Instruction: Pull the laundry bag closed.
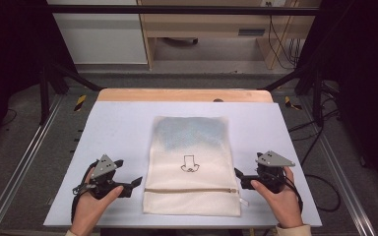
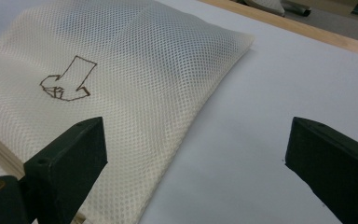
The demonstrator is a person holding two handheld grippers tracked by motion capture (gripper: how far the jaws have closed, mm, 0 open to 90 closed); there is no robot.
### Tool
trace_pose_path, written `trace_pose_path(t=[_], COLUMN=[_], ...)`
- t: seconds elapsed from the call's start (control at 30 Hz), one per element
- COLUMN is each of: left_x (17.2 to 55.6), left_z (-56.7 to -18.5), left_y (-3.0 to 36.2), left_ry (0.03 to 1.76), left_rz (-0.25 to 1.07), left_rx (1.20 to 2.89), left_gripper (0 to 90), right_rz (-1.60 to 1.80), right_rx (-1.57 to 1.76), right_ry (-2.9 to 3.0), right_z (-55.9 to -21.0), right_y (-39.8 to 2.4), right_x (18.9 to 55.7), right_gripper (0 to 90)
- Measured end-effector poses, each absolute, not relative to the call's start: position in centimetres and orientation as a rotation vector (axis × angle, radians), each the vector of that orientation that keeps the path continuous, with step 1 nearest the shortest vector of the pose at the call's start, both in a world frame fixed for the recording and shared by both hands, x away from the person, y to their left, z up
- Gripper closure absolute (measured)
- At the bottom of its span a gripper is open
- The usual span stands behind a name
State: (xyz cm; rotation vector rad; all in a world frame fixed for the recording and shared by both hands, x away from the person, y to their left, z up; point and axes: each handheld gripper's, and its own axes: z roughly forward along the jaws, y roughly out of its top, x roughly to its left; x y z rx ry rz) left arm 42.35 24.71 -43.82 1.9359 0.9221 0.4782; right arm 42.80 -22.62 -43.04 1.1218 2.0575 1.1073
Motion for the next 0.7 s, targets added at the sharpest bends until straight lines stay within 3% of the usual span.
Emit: trace_pose_path(t=[0.7], left_x=[43.3], left_z=[-42.8], left_y=[28.3], left_ry=[0.958], left_rz=[0.665], left_rx=[1.807], left_gripper=[5.3], right_rz=[1.118], right_rx=[1.257], right_ry=[1.815], right_z=[-42.3], right_y=[-25.0], right_x=[43.0], right_gripper=[5.4])
